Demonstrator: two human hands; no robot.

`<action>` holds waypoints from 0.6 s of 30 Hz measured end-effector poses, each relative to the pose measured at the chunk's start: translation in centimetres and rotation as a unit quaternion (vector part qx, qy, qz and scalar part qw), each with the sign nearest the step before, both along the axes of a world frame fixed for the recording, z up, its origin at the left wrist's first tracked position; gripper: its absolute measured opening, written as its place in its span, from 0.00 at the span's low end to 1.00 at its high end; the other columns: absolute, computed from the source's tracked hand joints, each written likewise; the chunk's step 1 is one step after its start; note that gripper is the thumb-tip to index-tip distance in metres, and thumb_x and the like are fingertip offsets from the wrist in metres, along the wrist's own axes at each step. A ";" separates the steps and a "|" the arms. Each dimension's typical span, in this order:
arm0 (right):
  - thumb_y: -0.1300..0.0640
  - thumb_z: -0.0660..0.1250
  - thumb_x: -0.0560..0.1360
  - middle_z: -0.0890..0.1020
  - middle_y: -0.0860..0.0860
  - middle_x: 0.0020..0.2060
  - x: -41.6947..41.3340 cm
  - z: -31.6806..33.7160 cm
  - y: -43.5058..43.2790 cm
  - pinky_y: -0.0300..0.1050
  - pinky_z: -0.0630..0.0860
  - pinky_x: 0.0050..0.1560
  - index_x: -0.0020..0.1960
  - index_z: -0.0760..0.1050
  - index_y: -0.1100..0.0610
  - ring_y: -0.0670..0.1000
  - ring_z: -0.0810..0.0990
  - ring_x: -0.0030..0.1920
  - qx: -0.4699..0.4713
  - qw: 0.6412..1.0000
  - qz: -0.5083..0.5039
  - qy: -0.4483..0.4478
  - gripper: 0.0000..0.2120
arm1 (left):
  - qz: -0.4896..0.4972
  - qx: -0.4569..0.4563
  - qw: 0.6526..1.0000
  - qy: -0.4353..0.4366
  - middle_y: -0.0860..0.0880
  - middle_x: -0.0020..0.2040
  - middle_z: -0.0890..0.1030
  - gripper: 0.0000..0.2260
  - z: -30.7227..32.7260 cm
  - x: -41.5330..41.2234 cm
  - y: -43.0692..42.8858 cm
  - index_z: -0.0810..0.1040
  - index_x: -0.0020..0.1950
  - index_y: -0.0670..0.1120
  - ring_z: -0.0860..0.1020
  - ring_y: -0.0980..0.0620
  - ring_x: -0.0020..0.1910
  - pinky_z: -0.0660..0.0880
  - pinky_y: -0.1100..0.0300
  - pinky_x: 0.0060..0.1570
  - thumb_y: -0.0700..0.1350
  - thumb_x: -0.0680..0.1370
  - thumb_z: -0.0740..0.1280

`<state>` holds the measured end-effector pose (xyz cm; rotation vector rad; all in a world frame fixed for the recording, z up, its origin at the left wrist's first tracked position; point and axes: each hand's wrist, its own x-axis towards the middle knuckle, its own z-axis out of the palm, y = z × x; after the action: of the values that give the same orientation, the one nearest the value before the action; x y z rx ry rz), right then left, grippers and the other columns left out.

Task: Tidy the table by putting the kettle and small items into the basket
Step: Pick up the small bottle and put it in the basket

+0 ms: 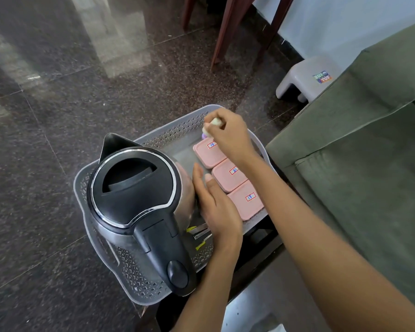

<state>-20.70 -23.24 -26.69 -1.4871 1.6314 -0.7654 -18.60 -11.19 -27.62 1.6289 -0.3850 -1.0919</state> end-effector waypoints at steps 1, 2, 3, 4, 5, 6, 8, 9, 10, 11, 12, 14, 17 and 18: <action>0.67 0.64 0.71 0.81 0.53 0.40 0.6 -0.4 -0.2 0.44 0.72 0.46 0.45 0.79 0.59 0.50 0.76 0.42 -0.015 0.999 0.004 0.035 0.08 | -0.001 -0.003 1.000 -0.005 0.51 0.74 0.63 0.18 0.0 0.0 0.0 0.62 0.73 0.50 0.61 0.60 0.69 0.56 0.62 0.71 0.46 0.82 0.51; 0.68 0.64 0.70 0.81 0.55 0.43 1.1 -1.0 -0.4 0.43 0.71 0.48 0.47 0.80 0.61 0.50 0.76 0.43 -0.028 0.997 0.014 0.075 0.09 | -0.001 -0.005 1.000 -0.009 0.50 0.75 0.62 0.19 -0.1 0.1 -0.1 0.61 0.73 0.50 0.60 0.59 0.71 0.55 0.59 0.73 0.47 0.82 0.51; 0.68 0.64 0.70 0.79 0.55 0.44 1.6 -1.5 -0.7 0.40 0.69 0.48 0.48 0.81 0.62 0.50 0.75 0.44 -0.040 0.994 0.028 0.099 0.10 | -0.001 -0.004 1.000 -0.010 0.50 0.75 0.61 0.19 -0.1 0.2 -0.1 0.60 0.74 0.50 0.59 0.57 0.73 0.54 0.56 0.74 0.47 0.82 0.51; 0.68 0.64 0.71 0.76 0.55 0.44 2.1 -1.9 -0.9 0.38 0.68 0.47 0.49 0.81 0.62 0.50 0.74 0.44 -0.049 0.991 0.041 0.114 0.10 | -0.002 -0.001 1.000 -0.006 0.50 0.76 0.60 0.19 0.0 0.1 -0.2 0.60 0.74 0.50 0.58 0.56 0.74 0.54 0.55 0.74 0.47 0.82 0.50; 0.68 0.63 0.71 0.73 0.55 0.44 2.6 -2.1 -1.1 0.40 0.68 0.48 0.49 0.81 0.62 0.52 0.73 0.44 -0.056 0.989 0.054 0.126 0.10 | -0.002 0.003 1.000 -0.002 0.50 0.76 0.60 0.19 0.1 0.2 -0.2 0.59 0.74 0.50 0.57 0.56 0.74 0.53 0.55 0.74 0.47 0.82 0.50; 0.67 0.63 0.72 0.73 0.56 0.45 3.0 -2.4 -1.2 0.46 0.70 0.49 0.50 0.81 0.61 0.54 0.74 0.45 -0.062 0.985 0.067 0.146 0.10 | -0.003 0.003 1.000 0.002 0.51 0.76 0.59 0.19 0.2 0.1 -0.2 0.59 0.74 0.50 0.57 0.57 0.74 0.53 0.56 0.74 0.47 0.82 0.50; 0.63 0.62 0.73 0.77 0.57 0.50 3.3 -2.7 -1.4 0.53 0.71 0.53 0.53 0.79 0.57 0.58 0.76 0.52 -0.074 0.963 0.102 0.239 0.11 | -0.002 -0.002 1.000 0.004 0.51 0.76 0.59 0.19 0.3 0.1 -0.2 0.59 0.74 0.50 0.57 0.57 0.74 0.53 0.56 0.74 0.47 0.82 0.50; 0.62 0.61 0.73 0.78 0.56 0.52 3.4 -2.8 -1.4 0.52 0.69 0.54 0.54 0.77 0.56 0.58 0.76 0.54 -0.086 0.944 0.119 0.294 0.11 | 0.002 -0.006 1.000 0.006 0.51 0.76 0.59 0.19 0.3 0.0 -0.3 0.59 0.74 0.49 0.57 0.57 0.74 0.54 0.56 0.74 0.47 0.82 0.50; 0.62 0.61 0.72 0.80 0.54 0.52 3.4 -2.9 -1.4 0.51 0.66 0.54 0.53 0.75 0.56 0.58 0.75 0.56 -0.098 0.926 0.131 0.340 0.11 | 0.006 -0.009 1.000 0.009 0.51 0.76 0.59 0.19 0.3 0.0 -0.3 0.59 0.74 0.49 0.57 0.57 0.75 0.54 0.56 0.74 0.47 0.82 0.50; 0.61 0.61 0.72 0.81 0.54 0.51 3.4 -2.9 -1.4 0.50 0.65 0.53 0.51 0.74 0.56 0.58 0.74 0.55 -0.105 0.912 0.139 0.370 0.10 | 0.010 -0.010 1.000 0.013 0.51 0.76 0.59 0.19 0.2 0.0 -0.3 0.59 0.74 0.49 0.57 0.57 0.75 0.54 0.56 0.74 0.47 0.82 0.49; 0.61 0.61 0.71 0.82 0.54 0.50 3.6 -2.8 -1.4 0.50 0.64 0.52 0.50 0.74 0.56 0.58 0.73 0.55 -0.109 0.903 0.141 0.390 0.08 | 0.013 -0.009 1.000 0.019 0.51 0.76 0.59 0.19 0.2 0.0 -0.3 0.59 0.74 0.48 0.57 0.57 0.74 0.54 0.56 0.74 0.47 0.82 0.49; 0.61 0.60 0.72 0.82 0.54 0.50 3.9 -3.0 -1.6 0.50 0.64 0.53 0.49 0.74 0.56 0.58 0.72 0.55 -0.110 0.889 0.147 0.420 0.08 | 0.016 -0.005 0.999 0.031 0.51 0.76 0.60 0.19 0.5 0.1 -0.5 0.60 0.74 0.48 0.58 0.58 0.74 0.55 0.57 0.74 0.47 0.82 0.49; 0.60 0.60 0.73 0.79 0.55 0.54 4.3 -3.3 -1.8 0.51 0.65 0.56 0.53 0.75 0.56 0.58 0.70 0.58 -0.115 0.866 0.147 0.464 0.10 | 0.023 -0.007 0.998 0.063 0.52 0.75 0.63 0.19 0.8 0.2 -0.8 0.61 0.73 0.48 0.61 0.59 0.73 0.57 0.60 0.72 0.47 0.83 0.48; 0.60 0.60 0.73 0.78 0.55 0.55 4.3 -3.2 -1.9 0.51 0.65 0.57 0.54 0.75 0.55 0.58 0.70 0.59 -0.115 0.864 0.141 0.470 0.11 | 0.029 -0.010 0.997 0.073 0.52 0.74 0.63 0.19 0.8 0.2 -0.9 0.61 0.73 0.48 0.62 0.59 0.72 0.58 0.61 0.71 0.47 0.83 0.48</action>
<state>-16.43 -25.10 -29.93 -2.4413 1.9394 -0.0135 -18.35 -12.04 -26.81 1.5223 -0.2502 -1.1525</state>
